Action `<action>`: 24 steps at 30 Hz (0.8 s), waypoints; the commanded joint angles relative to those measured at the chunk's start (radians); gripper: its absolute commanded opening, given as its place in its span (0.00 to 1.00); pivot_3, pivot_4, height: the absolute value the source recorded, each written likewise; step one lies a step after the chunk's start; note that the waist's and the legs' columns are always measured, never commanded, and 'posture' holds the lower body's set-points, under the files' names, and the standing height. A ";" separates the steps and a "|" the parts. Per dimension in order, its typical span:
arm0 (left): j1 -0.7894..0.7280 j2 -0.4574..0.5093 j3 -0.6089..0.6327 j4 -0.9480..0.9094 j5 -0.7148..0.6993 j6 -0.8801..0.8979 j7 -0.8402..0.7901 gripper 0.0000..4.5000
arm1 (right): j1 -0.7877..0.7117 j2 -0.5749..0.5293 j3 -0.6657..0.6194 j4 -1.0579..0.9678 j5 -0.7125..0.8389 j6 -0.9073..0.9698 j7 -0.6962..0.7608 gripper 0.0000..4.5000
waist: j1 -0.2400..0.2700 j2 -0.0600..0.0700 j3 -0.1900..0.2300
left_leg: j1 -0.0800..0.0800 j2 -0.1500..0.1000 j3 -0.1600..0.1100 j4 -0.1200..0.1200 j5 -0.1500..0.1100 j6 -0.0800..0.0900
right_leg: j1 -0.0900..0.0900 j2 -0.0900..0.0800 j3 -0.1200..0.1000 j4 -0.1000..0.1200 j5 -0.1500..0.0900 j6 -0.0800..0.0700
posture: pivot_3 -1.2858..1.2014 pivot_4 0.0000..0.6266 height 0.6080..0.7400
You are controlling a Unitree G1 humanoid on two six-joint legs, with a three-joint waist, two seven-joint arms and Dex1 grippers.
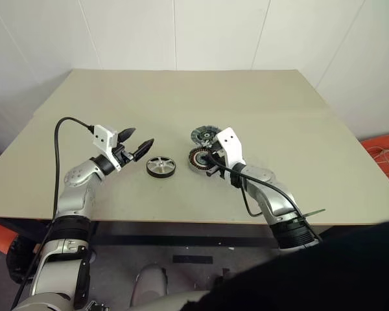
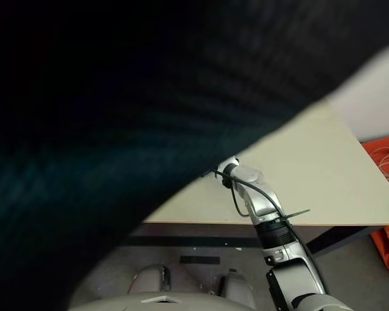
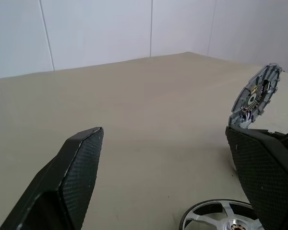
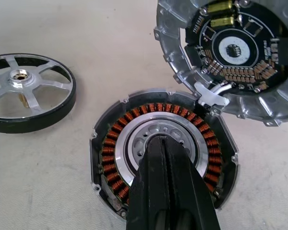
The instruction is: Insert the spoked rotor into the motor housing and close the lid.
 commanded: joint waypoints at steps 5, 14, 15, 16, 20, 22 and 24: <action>0.006 0.004 0.009 -0.046 -0.003 -0.007 0.005 0.96 | -0.075 0.017 0.008 0.057 -0.009 -0.055 0.013 0.01 | 0.000 0.000 0.000 | 0.000 0.000 0.000 0.000 0.000 0.000 | 0.000 0.000 0.000 0.000 0.000 0.000 | 0.52 0.00 1.00; 0.024 0.000 0.007 -0.074 -0.007 0.001 0.011 0.96 | -0.047 0.018 0.009 0.140 -0.021 -0.089 0.016 0.01 | -0.001 0.000 0.000 | 0.001 0.000 0.000 0.000 0.000 0.000 | 0.001 0.000 0.000 0.000 0.000 0.000 | 0.52 0.00 1.00; 0.024 0.000 0.007 -0.076 -0.007 0.003 0.012 0.96 | -0.046 0.016 0.006 0.131 -0.019 -0.086 0.017 0.01 | 0.000 0.000 0.000 | 0.001 0.000 0.000 0.000 0.000 -0.001 | 0.001 0.000 0.000 0.000 0.000 0.000 | 0.52 0.00 1.00; 0.024 -0.001 0.007 -0.076 -0.007 0.004 0.012 0.96 | -0.045 0.014 0.003 0.122 -0.016 -0.085 0.017 0.01 | 0.000 0.000 0.000 | 0.001 0.000 0.000 0.000 0.000 -0.001 | 0.001 0.000 0.000 0.000 0.000 0.000 | 0.52 0.00 1.00; 0.021 -0.004 0.004 -0.074 -0.004 0.005 0.013 0.96 | -0.042 0.002 -0.023 0.050 0.004 -0.071 0.022 0.01 | 0.001 0.000 0.000 | 0.001 0.000 0.000 0.000 0.000 -0.001 | 0.001 0.000 0.000 0.000 0.000 0.000 | 0.52 0.00 1.00; 0.019 -0.005 0.004 -0.070 -0.002 0.008 0.017 0.96 | -0.041 -0.010 -0.036 -0.010 0.016 -0.045 0.026 0.01 | 0.001 0.000 0.000 | 0.000 0.000 0.000 0.000 0.000 -0.001 | 0.000 0.000 0.000 0.000 0.000 0.000 | 0.52 0.00 1.00; 0.019 -0.005 0.003 -0.069 0.003 0.016 0.027 0.96 | -0.040 -0.017 -0.042 -0.054 0.024 -0.023 0.029 0.01 | 0.001 -0.001 0.000 | -0.001 0.000 0.000 0.000 0.000 -0.001 | -0.001 0.000 0.000 0.000 0.000 0.000 | 0.52 0.00 1.00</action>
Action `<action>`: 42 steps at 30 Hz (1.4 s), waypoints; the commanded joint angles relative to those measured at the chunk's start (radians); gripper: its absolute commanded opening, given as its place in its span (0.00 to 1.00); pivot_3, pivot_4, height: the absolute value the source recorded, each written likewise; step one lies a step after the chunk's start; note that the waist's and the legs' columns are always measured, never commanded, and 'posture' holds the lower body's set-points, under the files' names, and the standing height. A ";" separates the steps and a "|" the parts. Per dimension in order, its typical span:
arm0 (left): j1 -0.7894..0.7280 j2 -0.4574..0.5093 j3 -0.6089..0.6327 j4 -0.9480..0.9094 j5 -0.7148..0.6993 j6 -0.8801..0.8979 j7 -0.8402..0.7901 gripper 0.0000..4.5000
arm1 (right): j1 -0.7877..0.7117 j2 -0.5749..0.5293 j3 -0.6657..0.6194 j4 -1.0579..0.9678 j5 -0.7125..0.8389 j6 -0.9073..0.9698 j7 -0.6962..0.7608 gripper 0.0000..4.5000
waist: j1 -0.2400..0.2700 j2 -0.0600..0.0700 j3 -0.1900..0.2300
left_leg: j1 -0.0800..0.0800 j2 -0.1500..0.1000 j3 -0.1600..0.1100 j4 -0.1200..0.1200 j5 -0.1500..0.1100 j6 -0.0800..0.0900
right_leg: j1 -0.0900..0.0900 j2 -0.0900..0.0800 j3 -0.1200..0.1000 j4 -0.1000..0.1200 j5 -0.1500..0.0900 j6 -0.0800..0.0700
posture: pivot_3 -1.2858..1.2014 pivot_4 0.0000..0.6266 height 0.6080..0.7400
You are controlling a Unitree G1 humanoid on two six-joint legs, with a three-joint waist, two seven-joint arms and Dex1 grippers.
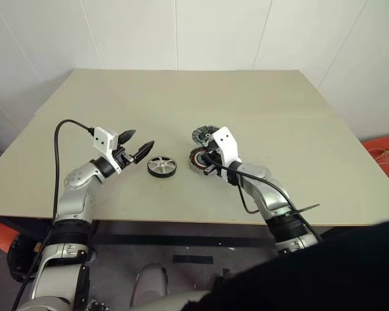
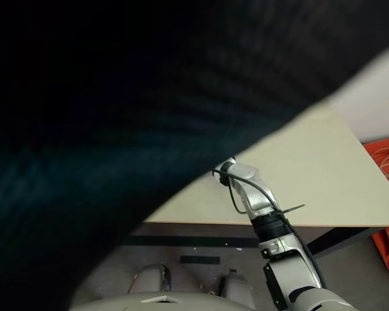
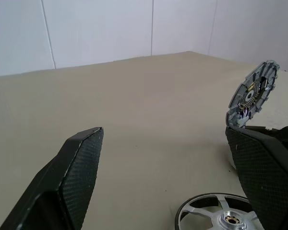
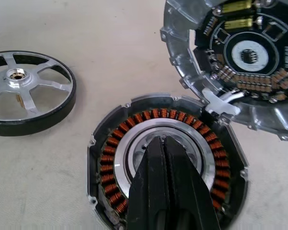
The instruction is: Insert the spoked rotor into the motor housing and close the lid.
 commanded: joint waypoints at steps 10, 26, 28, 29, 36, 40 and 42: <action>-0.031 0.019 -0.024 0.000 0.164 0.321 0.332 0.96 | 0.003 -0.033 -0.068 -0.165 0.035 0.065 -0.005 0.01 | -0.001 0.000 0.000 | 0.001 0.000 0.000 0.000 0.000 0.000 | 0.000 0.000 0.000 0.000 0.000 0.000 | 0.52 0.00 1.00; -0.001 0.084 0.135 -0.138 -0.111 0.647 0.205 0.98 | 0.028 -0.142 -0.150 -0.220 0.046 0.096 -0.012 0.00 | -0.001 -0.001 0.001 | 0.001 0.000 0.000 0.000 0.000 0.000 | 0.000 0.000 0.000 0.000 0.000 0.000 | 0.52 0.00 1.00; 0.011 0.103 0.150 -0.147 -0.117 0.677 0.218 0.98 | 0.028 -0.143 -0.152 -0.219 0.046 0.096 -0.013 0.00 | -0.001 -0.001 0.001 | 0.000 0.000 0.000 0.000 0.000 0.000 | 0.000 0.000 0.000 0.000 0.000 0.000 | 0.52 0.00 1.00; 0.020 0.118 0.160 -0.160 -0.135 0.730 0.220 0.98 | 0.029 -0.144 -0.152 -0.217 0.046 0.095 -0.013 0.00 | -0.001 0.000 0.001 | 0.000 0.000 0.000 0.000 0.000 0.000 | 0.000 0.001 0.000 0.000 0.000 0.000 | 0.52 0.00 1.00; 0.038 0.099 0.275 -0.269 -0.378 1.143 0.255 0.98 | 0.034 -0.140 -0.143 -0.204 0.042 0.087 -0.014 0.00 | 0.003 0.000 0.001 | 0.001 -0.001 0.000 0.000 0.000 0.000 | 0.001 0.000 0.000 0.000 0.000 0.000 | 0.52 0.00 1.00; 0.029 0.013 0.346 -0.313 -0.470 1.231 0.330 0.98 | 0.039 -0.141 -0.141 -0.206 0.042 0.088 -0.013 0.00 | 0.000 -0.001 0.001 | 0.001 -0.001 0.000 0.001 0.000 0.000 | 0.001 0.000 0.000 0.000 0.000 0.000 | 0.52 0.00 1.00; 0.025 -0.031 0.376 -0.332 -0.515 1.274 0.371 0.98 | 0.041 -0.143 -0.142 -0.210 0.043 0.089 -0.013 0.00 | 0.000 -0.001 0.001 | 0.001 0.000 0.000 0.001 0.000 0.000 | 0.001 0.001 0.000 0.000 0.000 0.000 | 0.52 0.00 1.00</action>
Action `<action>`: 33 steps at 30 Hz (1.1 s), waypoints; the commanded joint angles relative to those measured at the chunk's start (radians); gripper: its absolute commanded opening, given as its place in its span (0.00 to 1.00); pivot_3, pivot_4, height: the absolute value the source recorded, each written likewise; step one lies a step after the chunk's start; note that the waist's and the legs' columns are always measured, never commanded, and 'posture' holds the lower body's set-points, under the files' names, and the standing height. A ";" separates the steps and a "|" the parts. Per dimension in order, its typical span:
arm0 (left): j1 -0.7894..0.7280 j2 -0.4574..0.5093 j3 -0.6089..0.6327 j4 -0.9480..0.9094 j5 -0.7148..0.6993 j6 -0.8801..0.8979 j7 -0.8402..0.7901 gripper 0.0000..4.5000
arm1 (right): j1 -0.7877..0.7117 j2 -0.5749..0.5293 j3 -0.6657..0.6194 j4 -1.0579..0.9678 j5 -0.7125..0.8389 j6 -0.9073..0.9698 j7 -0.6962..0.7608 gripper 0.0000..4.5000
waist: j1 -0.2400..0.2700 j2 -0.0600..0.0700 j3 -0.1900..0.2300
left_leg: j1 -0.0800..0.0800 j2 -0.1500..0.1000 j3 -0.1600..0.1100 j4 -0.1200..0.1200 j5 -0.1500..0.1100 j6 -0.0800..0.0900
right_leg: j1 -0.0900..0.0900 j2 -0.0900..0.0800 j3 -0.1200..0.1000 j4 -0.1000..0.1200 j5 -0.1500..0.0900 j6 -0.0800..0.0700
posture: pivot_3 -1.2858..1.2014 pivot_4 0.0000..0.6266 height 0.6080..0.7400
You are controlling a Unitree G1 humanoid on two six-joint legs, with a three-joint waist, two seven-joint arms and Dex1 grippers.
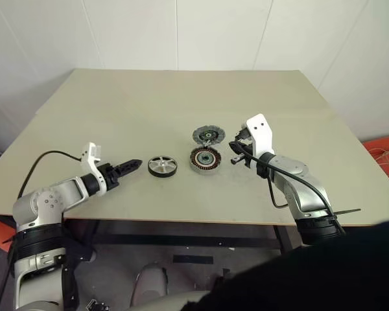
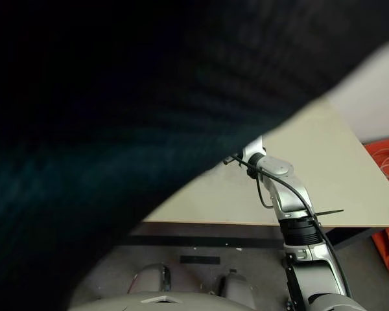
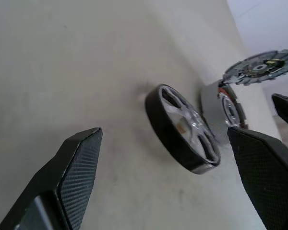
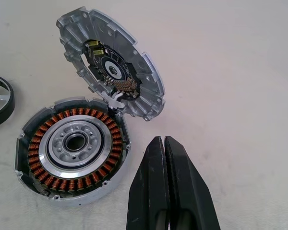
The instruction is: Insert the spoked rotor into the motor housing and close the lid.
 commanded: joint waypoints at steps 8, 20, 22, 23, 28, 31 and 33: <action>-0.010 -0.111 0.104 -0.055 -0.126 0.149 0.196 0.98 | -0.007 -0.006 -0.020 -0.029 0.010 -0.011 -0.009 0.00 | -0.001 -0.001 0.000 | 0.000 0.000 0.000 0.000 0.000 0.000 | 0.000 0.001 0.000 -0.001 0.000 0.000 | 0.52 0.00 1.00; -0.030 -0.288 0.126 -0.099 -0.165 0.143 0.365 0.98 | -0.007 -0.002 -0.019 -0.033 0.012 -0.013 -0.017 0.00 | 0.002 -0.001 0.001 | 0.000 -0.001 0.000 0.000 -0.001 0.001 | 0.002 0.000 0.000 -0.004 0.000 0.001 | 0.52 0.00 1.00; -0.038 -0.298 0.129 -0.089 -0.166 0.127 0.376 0.98 | -0.006 -0.002 -0.019 -0.033 0.011 -0.013 -0.018 0.00 | 0.002 -0.001 0.001 | 0.000 -0.001 0.000 0.000 -0.001 0.001 | 0.002 0.000 0.000 -0.004 0.000 0.001 | 0.52 0.00 1.00; -0.043 -0.299 0.130 -0.085 -0.167 0.123 0.379 0.98 | -0.006 -0.002 -0.019 -0.034 0.011 -0.013 -0.019 0.00 | 0.002 -0.001 0.001 | 0.000 -0.001 0.000 0.000 -0.001 0.001 | 0.002 0.000 0.000 -0.004 0.000 0.001 | 0.52 0.00 1.00; -0.054 -0.287 0.135 -0.075 -0.171 0.092 0.386 0.94 | -0.007 -0.005 -0.025 -0.032 0.011 -0.012 -0.021 0.00 | 0.001 -0.001 0.001 | -0.001 -0.001 -0.001 0.000 -0.001 0.002 | 0.002 0.000 0.000 -0.005 0.001 0.001 | 0.52 0.00 1.00; -0.052 -0.278 0.137 -0.065 -0.166 0.064 0.389 0.78 | -0.005 -0.007 -0.027 -0.033 0.011 -0.011 -0.022 0.00 | 0.001 -0.001 0.001 | -0.001 -0.001 -0.001 0.000 -0.001 0.002 | 0.002 0.000 0.000 -0.005 0.001 0.001 | 0.52 0.00 1.00; -0.050 -0.277 0.134 -0.060 -0.167 0.055 0.393 0.62 | -0.005 -0.008 -0.028 -0.035 0.013 -0.009 -0.022 0.00 | 0.001 -0.001 0.001 | -0.001 -0.001 -0.001 0.000 -0.001 0.002 | 0.002 0.000 -0.001 -0.006 0.001 0.001 | 0.52 0.00 1.00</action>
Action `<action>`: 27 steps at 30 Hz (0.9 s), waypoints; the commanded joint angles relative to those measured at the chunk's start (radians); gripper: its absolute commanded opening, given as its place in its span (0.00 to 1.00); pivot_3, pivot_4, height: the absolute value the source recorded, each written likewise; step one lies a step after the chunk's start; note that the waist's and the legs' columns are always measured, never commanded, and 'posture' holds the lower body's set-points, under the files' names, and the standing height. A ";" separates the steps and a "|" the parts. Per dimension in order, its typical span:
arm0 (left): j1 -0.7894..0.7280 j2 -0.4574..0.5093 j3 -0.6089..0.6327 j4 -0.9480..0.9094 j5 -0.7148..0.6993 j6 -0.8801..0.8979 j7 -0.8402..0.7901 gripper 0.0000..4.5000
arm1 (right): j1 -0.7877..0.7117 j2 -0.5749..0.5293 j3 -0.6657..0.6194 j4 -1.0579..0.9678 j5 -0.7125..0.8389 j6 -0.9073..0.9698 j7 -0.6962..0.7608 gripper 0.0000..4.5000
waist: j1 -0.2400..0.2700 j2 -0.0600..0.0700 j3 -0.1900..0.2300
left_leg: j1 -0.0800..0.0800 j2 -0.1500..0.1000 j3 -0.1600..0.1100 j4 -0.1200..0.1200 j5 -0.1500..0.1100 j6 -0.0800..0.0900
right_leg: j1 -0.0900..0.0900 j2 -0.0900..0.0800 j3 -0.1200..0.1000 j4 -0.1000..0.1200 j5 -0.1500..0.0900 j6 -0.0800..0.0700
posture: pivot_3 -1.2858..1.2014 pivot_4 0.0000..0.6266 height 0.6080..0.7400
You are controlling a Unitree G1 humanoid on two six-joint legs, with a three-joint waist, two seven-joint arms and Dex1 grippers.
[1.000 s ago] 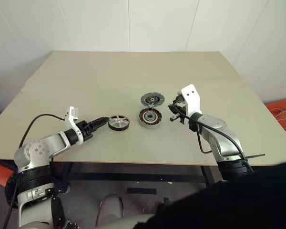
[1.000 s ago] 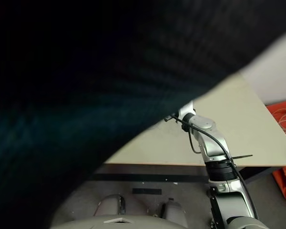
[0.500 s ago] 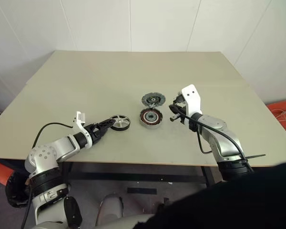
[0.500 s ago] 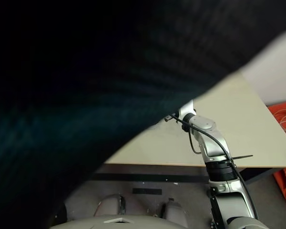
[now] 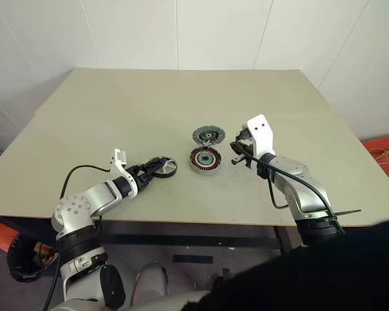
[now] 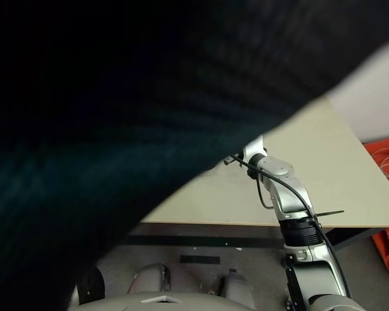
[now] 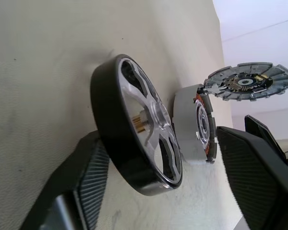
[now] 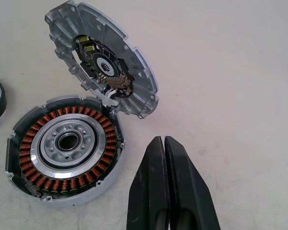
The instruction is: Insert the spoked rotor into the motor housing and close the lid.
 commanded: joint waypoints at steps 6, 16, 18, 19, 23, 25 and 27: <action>0.001 0.016 -0.029 -0.018 -0.018 -0.039 -0.002 0.49 | -0.005 -0.022 -0.052 -0.056 0.031 0.011 0.006 0.00 | 0.001 0.000 0.000 | 0.000 0.000 0.000 0.000 0.000 0.001 | 0.000 0.000 0.000 -0.001 0.000 0.000 | 0.52 0.00 1.00; 0.010 0.045 -0.071 -0.005 -0.019 -0.070 -0.045 0.49 | 0.129 -0.182 -0.224 -0.205 0.324 0.148 0.263 0.00 | 0.004 0.000 0.000 | 0.000 0.000 0.000 0.000 -0.003 0.004 | 0.002 0.000 0.000 -0.003 0.000 0.000 | 0.52 0.00 1.00; 0.008 0.049 -0.080 0.002 -0.019 -0.076 -0.055 0.49 | 0.168 -0.220 -0.237 -0.248 0.376 0.158 0.322 0.00 | 0.003 0.000 0.000 | 0.001 0.000 0.000 0.000 -0.003 0.004 | 0.002 0.000 0.000 -0.003 0.000 0.000 | 0.52 0.00 1.00; 0.006 0.049 -0.084 0.005 -0.020 -0.080 -0.060 0.49 | 0.188 -0.240 -0.239 -0.263 0.390 0.155 0.347 0.00 | 0.004 0.000 0.000 | 0.001 0.000 0.000 0.000 -0.003 0.005 | 0.002 0.000 0.000 -0.003 0.000 0.000 | 0.52 0.00 1.00; 0.003 0.051 -0.095 0.016 -0.018 -0.091 -0.069 0.49 | 0.207 -0.272 -0.238 -0.261 0.402 0.138 0.356 0.00 | 0.004 0.000 0.000 | 0.002 0.000 0.000 0.001 -0.003 0.006 | 0.003 0.000 0.000 -0.003 0.000 0.000 | 0.52 0.00 1.00; 0.004 0.050 -0.105 0.022 -0.015 -0.097 -0.077 0.49 | 0.193 -0.261 -0.226 -0.253 0.398 0.135 0.335 0.00 | 0.004 0.000 0.000 | 0.002 0.000 0.000 0.002 -0.003 0.006 | 0.004 0.000 0.000 -0.003 0.000 0.001 | 0.52 0.00 1.00; 0.004 0.049 -0.112 0.029 -0.014 -0.103 -0.082 0.49 | 0.184 -0.244 -0.215 -0.251 0.399 0.139 0.313 0.00 | 0.005 0.000 0.000 | 0.002 0.000 0.000 0.002 -0.003 0.006 | 0.004 0.000 0.000 -0.002 0.000 0.001 | 0.52 0.00 1.00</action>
